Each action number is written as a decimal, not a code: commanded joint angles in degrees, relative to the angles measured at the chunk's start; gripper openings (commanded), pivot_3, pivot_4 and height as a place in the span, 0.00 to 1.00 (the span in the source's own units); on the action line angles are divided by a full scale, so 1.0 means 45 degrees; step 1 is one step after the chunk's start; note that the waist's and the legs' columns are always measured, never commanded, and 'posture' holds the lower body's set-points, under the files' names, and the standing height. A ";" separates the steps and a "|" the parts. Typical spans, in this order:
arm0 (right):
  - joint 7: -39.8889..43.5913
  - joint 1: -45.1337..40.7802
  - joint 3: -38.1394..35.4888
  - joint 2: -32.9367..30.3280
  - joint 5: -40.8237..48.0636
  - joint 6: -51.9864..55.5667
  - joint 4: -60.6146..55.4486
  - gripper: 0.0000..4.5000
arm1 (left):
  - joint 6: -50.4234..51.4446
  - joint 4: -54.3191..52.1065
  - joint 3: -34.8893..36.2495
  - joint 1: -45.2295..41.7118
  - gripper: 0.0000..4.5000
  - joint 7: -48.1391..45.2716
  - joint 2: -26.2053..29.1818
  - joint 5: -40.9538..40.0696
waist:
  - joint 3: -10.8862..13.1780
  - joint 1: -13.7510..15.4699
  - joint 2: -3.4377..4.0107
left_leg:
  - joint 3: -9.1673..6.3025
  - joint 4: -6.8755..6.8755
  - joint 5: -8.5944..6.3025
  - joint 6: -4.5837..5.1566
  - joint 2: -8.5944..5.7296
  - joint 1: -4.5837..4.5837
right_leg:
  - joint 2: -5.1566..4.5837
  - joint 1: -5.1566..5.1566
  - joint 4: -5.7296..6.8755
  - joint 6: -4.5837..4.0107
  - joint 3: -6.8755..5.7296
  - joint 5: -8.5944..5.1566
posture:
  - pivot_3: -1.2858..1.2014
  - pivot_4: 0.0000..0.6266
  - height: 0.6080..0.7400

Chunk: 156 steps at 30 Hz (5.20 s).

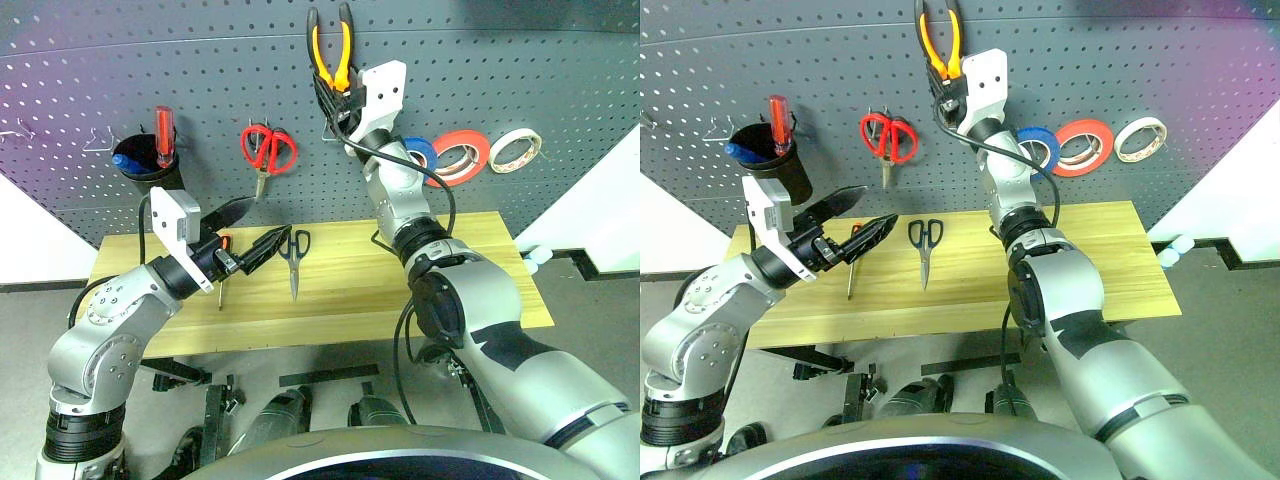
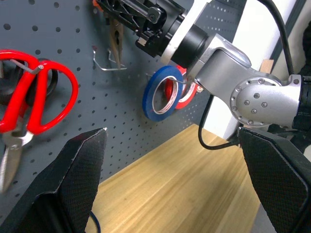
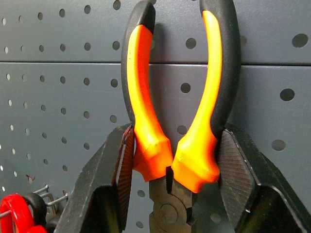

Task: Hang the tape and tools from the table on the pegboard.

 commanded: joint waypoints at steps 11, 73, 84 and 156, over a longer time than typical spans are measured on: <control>-0.0559 -0.0945 -0.0226 -0.0286 0.0084 -0.0200 -0.0364 0.47 | -0.0106 -0.0550 0.0172 0.0002 1.00 0.0061 0.0030 -0.0193 | 0.0004 -0.0006 0.0005 | 0.0000 0.0000 0.0003 -0.0004 0.0000 0.0002 | 0.0000 0.0001 0.0002 -0.0001 0.0002 0.0000 | 0.58 0.31 1.00; -0.1448 -0.0066 0.0695 0.0048 -0.1112 -0.1739 -0.0469 0.47 | 0.0743 -0.1452 0.0469 0.0459 1.00 0.0862 0.0676 -0.1399 | 0.0166 0.0270 -0.0002 | -0.0015 -0.0330 0.0083 -0.0047 0.0003 0.0106 | -0.0003 0.0035 -0.0201 -0.0049 0.0030 0.0013 | 0.59 0.38 1.00; -0.1462 0.0192 0.0754 0.0043 -0.1015 -0.2402 -0.0860 0.47 | 0.0905 -0.1577 0.0579 0.0549 1.00 0.0914 0.0783 -0.1635 | 0.0427 0.0265 -0.0030 | -0.0018 -0.0336 0.0084 -0.0046 0.0003 0.0104 | -0.0003 0.0034 -0.0210 -0.0049 0.0029 0.0013 | 0.59 0.41 1.00; -0.1019 0.4684 0.1850 -0.0431 0.0087 -0.2046 -0.5180 1.00 | 0.1015 -0.1356 0.0494 0.0537 1.00 0.0889 0.0991 -0.1937 | 0.0782 0.0266 -0.0083 | -0.0042 -0.0375 0.0117 -0.0053 0.0012 0.0091 | -0.0003 0.0048 -0.0259 -0.0070 0.0002 0.0039 | 0.57 0.44 1.00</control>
